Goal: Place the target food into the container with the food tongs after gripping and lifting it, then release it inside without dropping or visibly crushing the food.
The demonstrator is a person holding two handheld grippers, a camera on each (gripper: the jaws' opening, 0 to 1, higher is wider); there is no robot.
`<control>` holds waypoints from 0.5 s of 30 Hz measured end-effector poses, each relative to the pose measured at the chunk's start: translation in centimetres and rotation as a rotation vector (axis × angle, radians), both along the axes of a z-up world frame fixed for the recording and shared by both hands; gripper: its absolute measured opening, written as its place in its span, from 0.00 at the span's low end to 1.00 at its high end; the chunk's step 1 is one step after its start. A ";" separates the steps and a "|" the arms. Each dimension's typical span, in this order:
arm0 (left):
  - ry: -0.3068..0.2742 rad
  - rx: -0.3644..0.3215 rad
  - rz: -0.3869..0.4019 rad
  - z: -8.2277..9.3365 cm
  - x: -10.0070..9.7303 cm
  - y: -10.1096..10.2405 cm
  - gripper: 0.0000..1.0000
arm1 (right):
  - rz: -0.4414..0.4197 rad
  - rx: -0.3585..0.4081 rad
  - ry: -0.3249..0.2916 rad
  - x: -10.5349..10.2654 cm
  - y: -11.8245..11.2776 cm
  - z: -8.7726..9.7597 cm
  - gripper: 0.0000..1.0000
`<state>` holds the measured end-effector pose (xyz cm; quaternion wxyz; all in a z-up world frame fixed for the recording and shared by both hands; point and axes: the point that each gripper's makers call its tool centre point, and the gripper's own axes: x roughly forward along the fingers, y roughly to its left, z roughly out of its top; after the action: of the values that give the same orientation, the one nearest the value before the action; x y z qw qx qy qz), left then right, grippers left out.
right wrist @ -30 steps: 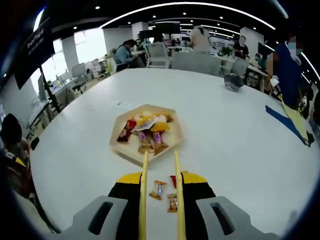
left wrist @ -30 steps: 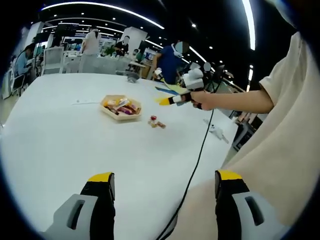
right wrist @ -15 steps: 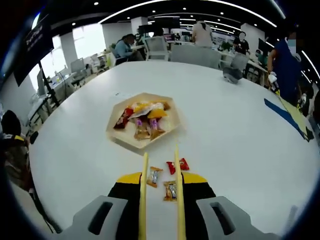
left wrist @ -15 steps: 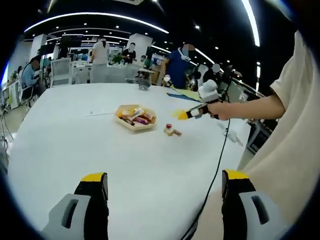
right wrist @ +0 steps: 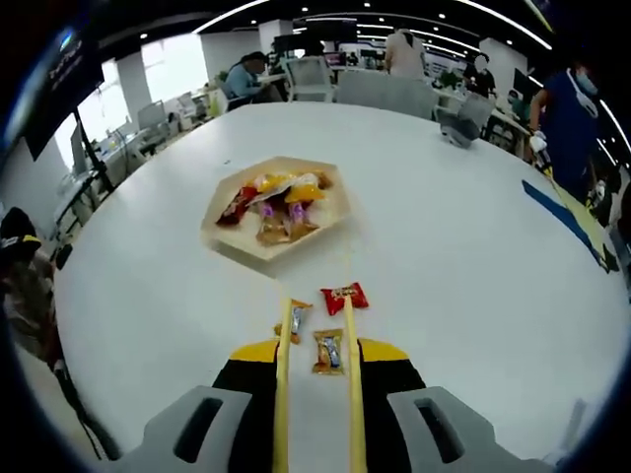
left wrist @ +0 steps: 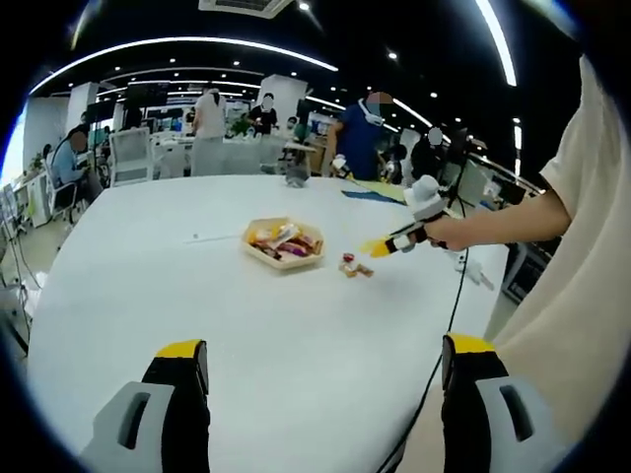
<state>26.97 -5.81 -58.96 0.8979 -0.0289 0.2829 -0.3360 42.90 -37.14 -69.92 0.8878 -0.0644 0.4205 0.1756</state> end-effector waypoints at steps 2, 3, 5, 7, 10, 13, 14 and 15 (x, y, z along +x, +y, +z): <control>-0.003 0.001 0.007 0.1 0.2 0.1 0.99 | 0.007 -0.005 0.010 -0.3 -0.1 -0.4 0.28; -0.003 0.002 0.009 0.1 0.2 0.1 0.99 | 0.012 -0.012 0.013 -0.4 -0.2 -0.5 0.28; -0.007 0.007 0.014 0.2 0.5 0.2 0.99 | 0.019 -0.020 0.021 -0.6 -0.3 -0.9 0.28; -0.010 0.009 0.022 0.3 0.7 0.4 0.99 | 0.023 -0.025 0.024 -0.8 -0.5 -1.2 0.28; -0.014 0.004 0.031 0.6 0.9 0.6 0.99 | 0.030 -0.033 0.037 -1.0 -0.7 -1.6 0.28; -0.015 0.012 0.036 0.5 1.1 0.7 0.99 | 0.037 -0.049 0.058 -1.4 -0.9 -2.2 0.28; -0.013 0.013 0.038 0.5 1.1 0.8 0.99 | 0.043 -0.053 0.075 -1.6 -0.9 -2.5 0.28; -0.013 0.013 0.039 0.5 1.1 0.8 0.99 | 0.048 -0.054 0.080 -1.7 -0.8 -2.7 0.28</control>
<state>28.12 -5.03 -58.50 0.9064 -0.0263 0.2785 -0.3166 41.24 -37.99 -72.59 0.8637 -0.0914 0.4586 0.1880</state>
